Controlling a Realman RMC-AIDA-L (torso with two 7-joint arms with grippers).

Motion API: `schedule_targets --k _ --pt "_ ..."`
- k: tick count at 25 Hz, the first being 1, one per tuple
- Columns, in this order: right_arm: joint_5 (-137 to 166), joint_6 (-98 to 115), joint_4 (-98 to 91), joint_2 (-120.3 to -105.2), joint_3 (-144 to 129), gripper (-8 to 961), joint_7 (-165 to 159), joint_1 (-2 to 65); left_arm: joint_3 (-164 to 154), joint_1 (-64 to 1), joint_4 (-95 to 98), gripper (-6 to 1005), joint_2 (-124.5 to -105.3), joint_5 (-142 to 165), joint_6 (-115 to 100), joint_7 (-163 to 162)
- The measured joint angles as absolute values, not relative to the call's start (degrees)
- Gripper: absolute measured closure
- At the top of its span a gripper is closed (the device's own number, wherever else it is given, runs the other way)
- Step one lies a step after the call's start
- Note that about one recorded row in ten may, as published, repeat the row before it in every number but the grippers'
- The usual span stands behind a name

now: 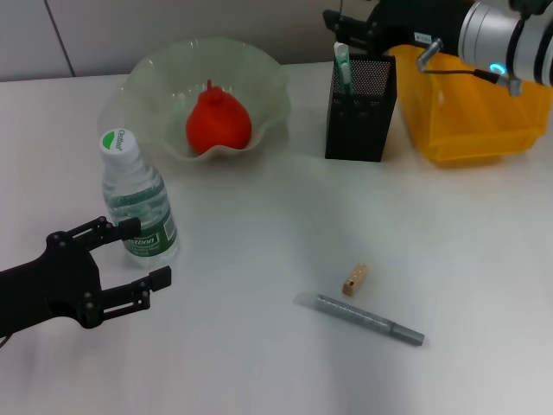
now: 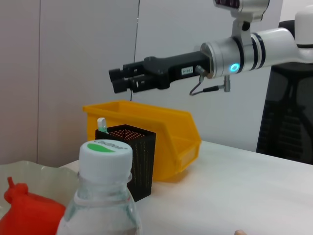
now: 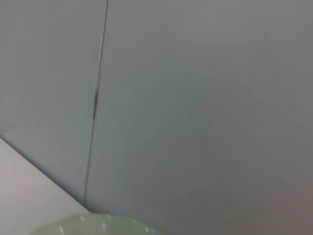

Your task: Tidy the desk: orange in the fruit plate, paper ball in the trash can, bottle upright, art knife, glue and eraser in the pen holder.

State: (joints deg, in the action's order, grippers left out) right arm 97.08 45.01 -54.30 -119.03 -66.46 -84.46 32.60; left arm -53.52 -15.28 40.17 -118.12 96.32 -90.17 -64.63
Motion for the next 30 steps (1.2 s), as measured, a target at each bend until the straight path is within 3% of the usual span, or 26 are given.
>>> schedule_targets --k 2,7,14,21,30 --pt "99.51 47.65 -57.93 -118.99 -66.78 369 -89.97 31.51 -53.52 -15.29 40.17 184 -118.12 96.32 -90.17 -64.62" --pt "117.34 58.11 -71.12 -118.77 -66.47 367 -112.86 30.81 -53.52 -15.3 40.17 185 -118.12 96.32 -90.19 -64.6" --pt "143.06 79.32 -83.92 -118.86 -66.96 355 -138.06 37.18 -53.52 -15.29 40.17 184 -118.12 96.37 -90.26 -64.26" --pt "149.57 95.04 -78.73 -118.53 -66.67 344 -144.45 46.77 -53.67 -15.21 40.21 185 -118.12 96.6 -90.8 -64.08" --pt "151.11 94.97 -61.97 -119.27 -74.11 329 -146.64 54.48 -53.61 -14.69 40.46 184 -118.06 96.63 -91.47 -63.68"
